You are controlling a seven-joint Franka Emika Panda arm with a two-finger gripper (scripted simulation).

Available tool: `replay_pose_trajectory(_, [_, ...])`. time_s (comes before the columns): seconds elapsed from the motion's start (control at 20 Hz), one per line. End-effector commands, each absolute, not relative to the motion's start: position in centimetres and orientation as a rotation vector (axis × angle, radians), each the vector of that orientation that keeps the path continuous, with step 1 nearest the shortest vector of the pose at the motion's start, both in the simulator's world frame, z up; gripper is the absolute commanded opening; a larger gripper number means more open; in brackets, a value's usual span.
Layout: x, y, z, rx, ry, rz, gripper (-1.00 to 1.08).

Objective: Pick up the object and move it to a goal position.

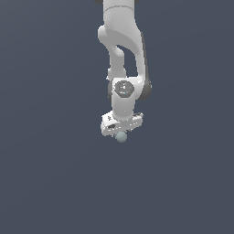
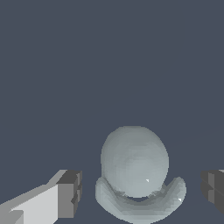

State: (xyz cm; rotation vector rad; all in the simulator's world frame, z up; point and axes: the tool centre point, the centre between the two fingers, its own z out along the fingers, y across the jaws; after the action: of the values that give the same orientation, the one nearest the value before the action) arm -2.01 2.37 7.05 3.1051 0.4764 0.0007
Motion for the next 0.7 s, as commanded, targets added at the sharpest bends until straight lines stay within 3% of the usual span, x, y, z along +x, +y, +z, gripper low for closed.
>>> replay_pose_trajectory(0.0, [-2.1,2.4,5.7,3.105,0.479,-0.001,1.00])
replay_pose_trajectory(0.4, [-2.0,2.4,3.9,3.105,0.481,0.000,1.00])
replay_pose_trajectory(0.45, [-2.0,2.4,3.9,3.105,0.481,0.000,-1.00])
replay_pose_trajectory(0.65, [-2.0,2.4,3.9,3.105,0.481,0.000,-1.00])
